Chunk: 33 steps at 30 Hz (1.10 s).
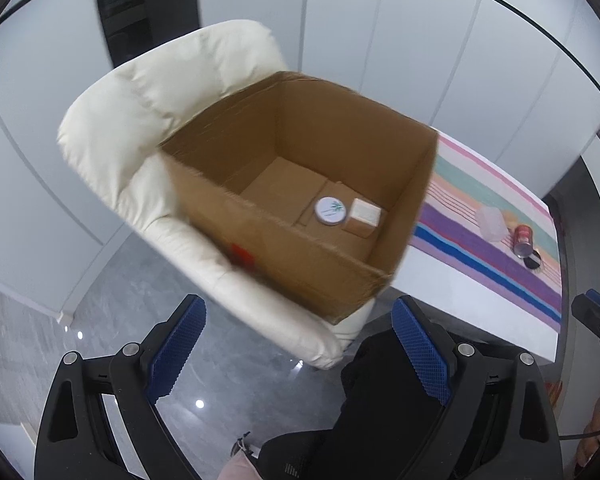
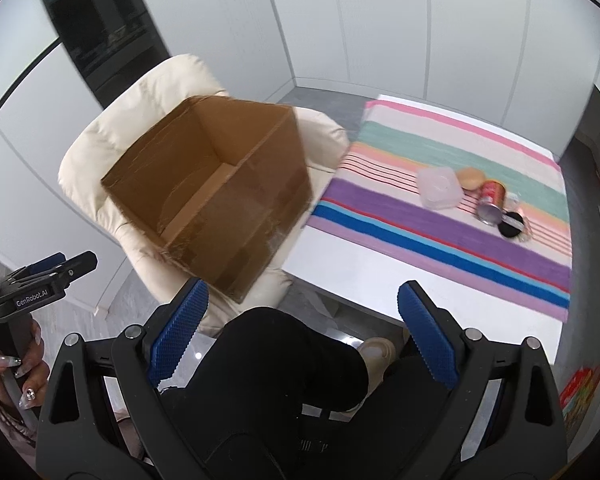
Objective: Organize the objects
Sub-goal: 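Withdraw both grippers from the cardboard box back toward the table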
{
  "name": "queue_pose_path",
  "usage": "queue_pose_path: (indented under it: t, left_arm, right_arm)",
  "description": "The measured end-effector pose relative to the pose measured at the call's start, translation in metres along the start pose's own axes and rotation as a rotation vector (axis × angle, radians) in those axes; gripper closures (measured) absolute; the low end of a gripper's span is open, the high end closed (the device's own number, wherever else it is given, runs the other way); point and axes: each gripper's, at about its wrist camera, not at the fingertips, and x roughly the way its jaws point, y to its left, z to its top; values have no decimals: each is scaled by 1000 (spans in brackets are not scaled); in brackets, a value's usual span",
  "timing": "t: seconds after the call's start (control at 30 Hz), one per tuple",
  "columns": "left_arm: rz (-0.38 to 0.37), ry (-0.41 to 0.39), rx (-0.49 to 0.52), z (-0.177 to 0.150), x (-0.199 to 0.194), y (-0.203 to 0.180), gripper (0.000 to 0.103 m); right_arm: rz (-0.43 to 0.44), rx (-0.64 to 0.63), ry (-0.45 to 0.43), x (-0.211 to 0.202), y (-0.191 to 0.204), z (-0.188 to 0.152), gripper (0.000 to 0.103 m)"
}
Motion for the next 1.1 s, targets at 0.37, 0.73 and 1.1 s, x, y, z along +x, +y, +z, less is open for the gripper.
queue_pose_path:
  t: [0.37, 0.73, 1.1]
  left_arm:
    - [-91, 8, 145, 10, 10, -80, 8]
    - [-184, 35, 288, 6, 17, -168, 8]
    - [-248, 32, 410, -1, 15, -246, 8]
  right_arm:
    - [-92, 138, -36, -30, -74, -17, 6]
    - [-199, 281, -70, -61, -141, -48, 6]
    - [-333, 359, -104, -83, -189, -82, 6]
